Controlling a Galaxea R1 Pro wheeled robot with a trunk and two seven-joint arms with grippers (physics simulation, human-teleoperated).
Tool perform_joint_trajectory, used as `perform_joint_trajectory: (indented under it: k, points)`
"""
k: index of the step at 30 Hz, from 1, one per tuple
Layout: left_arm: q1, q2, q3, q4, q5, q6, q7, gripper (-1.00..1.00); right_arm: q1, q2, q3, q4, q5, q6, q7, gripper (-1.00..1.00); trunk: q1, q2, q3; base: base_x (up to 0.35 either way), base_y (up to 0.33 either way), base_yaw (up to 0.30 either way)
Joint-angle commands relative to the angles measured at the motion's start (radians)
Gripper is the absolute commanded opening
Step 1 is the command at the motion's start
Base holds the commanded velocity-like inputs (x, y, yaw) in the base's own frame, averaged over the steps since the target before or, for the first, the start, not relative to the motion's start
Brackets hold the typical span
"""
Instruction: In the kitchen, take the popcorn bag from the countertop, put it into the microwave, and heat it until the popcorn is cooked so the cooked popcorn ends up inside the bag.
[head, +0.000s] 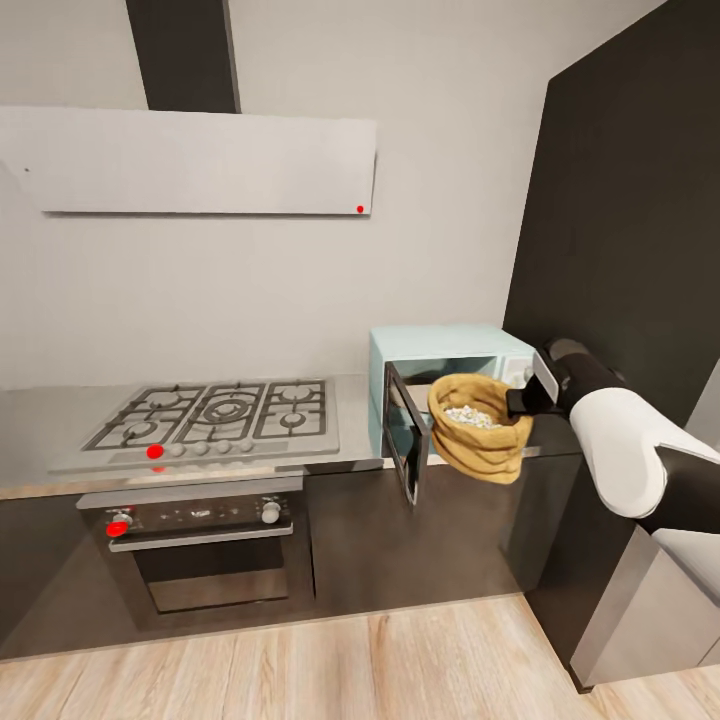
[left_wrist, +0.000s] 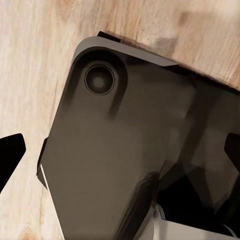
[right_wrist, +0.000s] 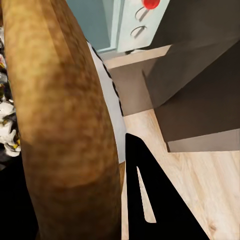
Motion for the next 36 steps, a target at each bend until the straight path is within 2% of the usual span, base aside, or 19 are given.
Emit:
perform_joint_trajectory:
  k: [1, 13, 24, 36]
  points:
    - [0.000, 0.000, 0.003, -0.002, 0.001, -0.001, 0.002, 1.00, -0.001, 0.002, -0.008, 0.000, 0.010, 0.003, 0.006, -1.00, 0.000, -0.001, -0.001, 0.000, 0.000, 0.000]
    - [0.000, 0.000, 0.005, 0.000, 0.002, -0.001, 0.002, 1.00, -0.001, 0.006, -0.011, -0.001, 0.013, 0.003, 0.007, -1.00, 0.000, -0.001, -0.001, 0.002, 0.000, 0.000]
    - [0.000, 0.003, 0.003, 0.003, 0.003, -0.001, 0.002, 1.00, -0.001, 0.003, -0.005, -0.001, 0.016, 0.003, 0.004, -1.00, 0.000, -0.001, -0.001, 0.244, 0.000, 0.000]
    - [0.000, 0.002, 0.003, 0.000, 0.003, -0.001, 0.002, 1.00, -0.001, 0.010, 0.000, -0.001, 0.017, 0.003, 0.001, -1.00, 0.000, -0.001, -0.001, 0.036, 0.000, 0.000]
